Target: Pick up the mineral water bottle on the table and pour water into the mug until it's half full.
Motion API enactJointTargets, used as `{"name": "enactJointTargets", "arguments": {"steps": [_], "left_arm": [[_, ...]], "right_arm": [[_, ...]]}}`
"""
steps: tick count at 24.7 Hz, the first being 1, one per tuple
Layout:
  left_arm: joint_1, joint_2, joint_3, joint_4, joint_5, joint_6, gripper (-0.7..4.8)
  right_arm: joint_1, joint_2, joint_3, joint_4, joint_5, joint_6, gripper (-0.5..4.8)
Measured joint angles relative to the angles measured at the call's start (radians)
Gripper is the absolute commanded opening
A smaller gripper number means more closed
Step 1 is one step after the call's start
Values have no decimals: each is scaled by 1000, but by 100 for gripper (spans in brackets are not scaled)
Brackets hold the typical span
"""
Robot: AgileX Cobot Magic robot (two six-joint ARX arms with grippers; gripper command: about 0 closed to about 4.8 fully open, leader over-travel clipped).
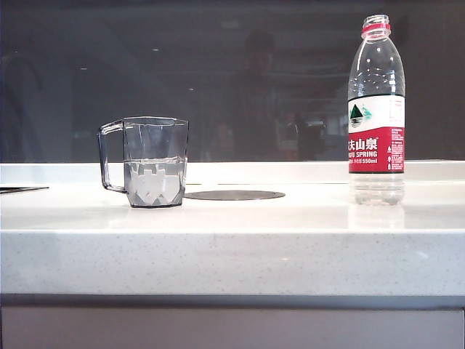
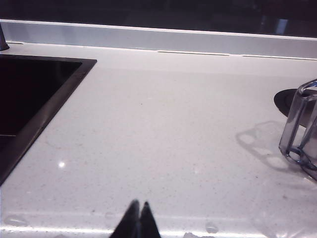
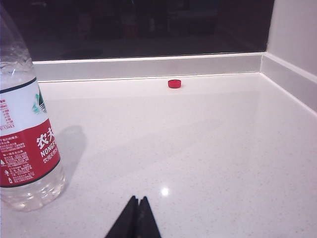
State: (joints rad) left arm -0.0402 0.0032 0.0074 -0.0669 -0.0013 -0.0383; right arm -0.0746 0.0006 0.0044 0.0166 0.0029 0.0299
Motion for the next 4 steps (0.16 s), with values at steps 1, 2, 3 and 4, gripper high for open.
{"name": "enactJointTargets", "arguments": {"steps": [1,2,3,4], "left_arm": [[0,0,0,0,0,0,-4],[0,0,0,0,0,0,-4],[0,0,0,0,0,0,-4],[0,0,0,0,0,0,-4]], "right_arm": [[0,0,0,0,0,0,-8],[0,0,0,0,0,0,-8],[0,0,0,0,0,0,-8],[0,0,0,0,0,0,-8]]}}
